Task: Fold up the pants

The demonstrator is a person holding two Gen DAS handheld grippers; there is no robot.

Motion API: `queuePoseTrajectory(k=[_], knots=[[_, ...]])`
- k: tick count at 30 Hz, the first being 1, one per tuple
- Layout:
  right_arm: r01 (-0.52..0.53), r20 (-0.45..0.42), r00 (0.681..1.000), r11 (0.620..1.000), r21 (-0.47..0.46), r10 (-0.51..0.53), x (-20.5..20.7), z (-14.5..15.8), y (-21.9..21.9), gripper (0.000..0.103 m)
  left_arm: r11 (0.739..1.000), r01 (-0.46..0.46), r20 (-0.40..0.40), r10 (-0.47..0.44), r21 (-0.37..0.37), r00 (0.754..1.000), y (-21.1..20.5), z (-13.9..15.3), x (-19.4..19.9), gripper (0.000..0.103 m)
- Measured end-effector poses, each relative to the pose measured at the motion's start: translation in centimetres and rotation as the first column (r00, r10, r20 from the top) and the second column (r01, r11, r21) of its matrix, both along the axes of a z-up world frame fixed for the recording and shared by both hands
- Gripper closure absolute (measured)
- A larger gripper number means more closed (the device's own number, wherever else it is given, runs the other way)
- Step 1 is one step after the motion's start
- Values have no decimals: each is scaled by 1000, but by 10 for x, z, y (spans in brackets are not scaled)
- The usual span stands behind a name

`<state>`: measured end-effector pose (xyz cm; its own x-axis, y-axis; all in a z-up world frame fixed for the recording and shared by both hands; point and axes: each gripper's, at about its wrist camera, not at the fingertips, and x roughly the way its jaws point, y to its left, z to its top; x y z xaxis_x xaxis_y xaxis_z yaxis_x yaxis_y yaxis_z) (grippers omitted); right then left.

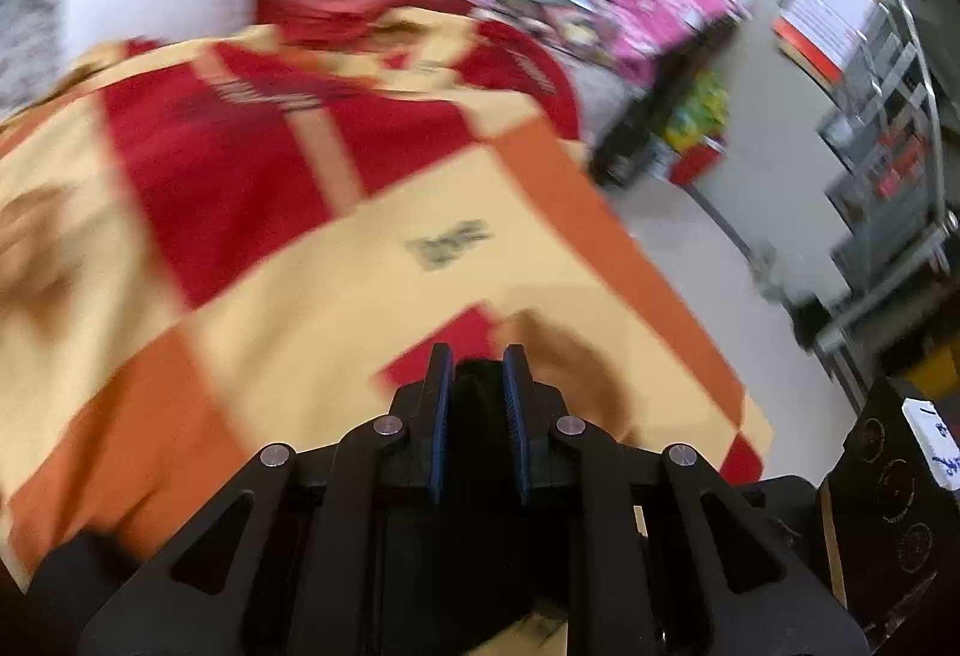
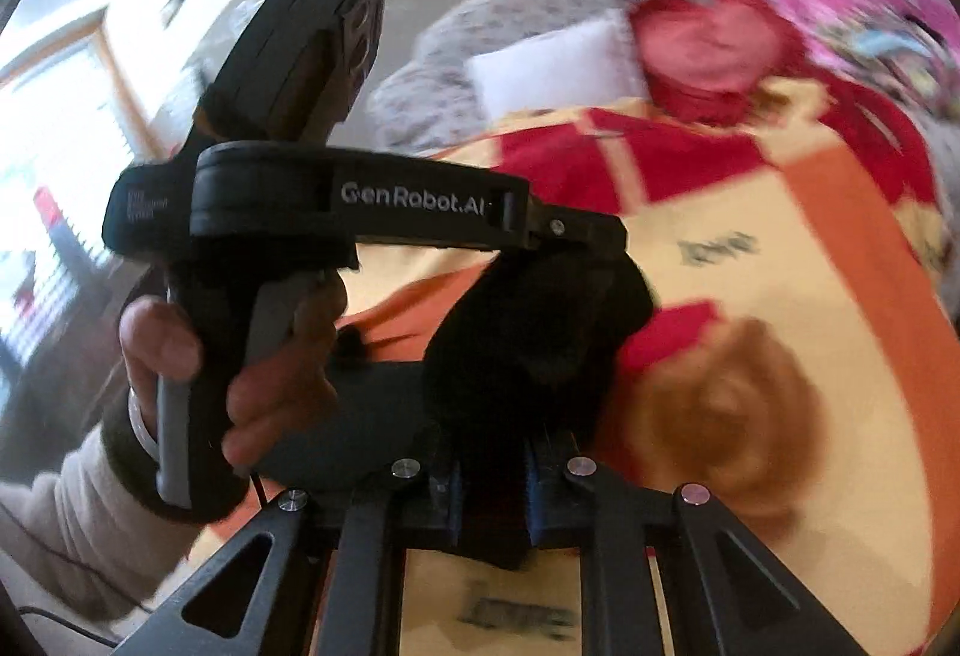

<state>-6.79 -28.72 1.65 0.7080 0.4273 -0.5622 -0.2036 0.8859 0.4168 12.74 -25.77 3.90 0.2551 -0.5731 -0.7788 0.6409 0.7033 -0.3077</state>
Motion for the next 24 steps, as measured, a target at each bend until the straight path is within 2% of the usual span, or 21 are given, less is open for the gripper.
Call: queuePoseTrajectory(k=[3,7,10,12,15,17,19,21,24], knots=[[-100,-14,995,995,-3,100,13,-8,40,88,990,-142,-52,142,5,988,58,-4,4,87],[-250,-104,962,968,30,252,34,-38,93,86,947,-321,-100,322,25,941,137,-23,-1,87],[-335,-124,937,940,-60,326,27,-35,115,80,925,-375,-103,379,60,920,163,-33,-16,87],[-362,-91,930,930,-55,357,15,-21,107,76,922,-382,-106,387,62,916,173,-36,-29,78],[-298,-30,954,954,25,299,5,-2,73,70,923,-383,-125,385,37,915,183,-40,-44,59],[-174,-7,985,984,38,174,8,1,45,69,915,-401,-120,402,32,908,187,-42,-51,57],[-109,-36,993,994,16,109,19,-3,34,69,911,-410,-119,412,39,903,183,-47,-54,56],[-70,-61,996,997,-14,69,32,-10,31,69,909,-415,-151,416,41,897,182,-55,-55,50],[-20,-87,996,993,-114,10,59,-20,40,69,905,-421,-176,425,60,888,173,-66,-56,50]])
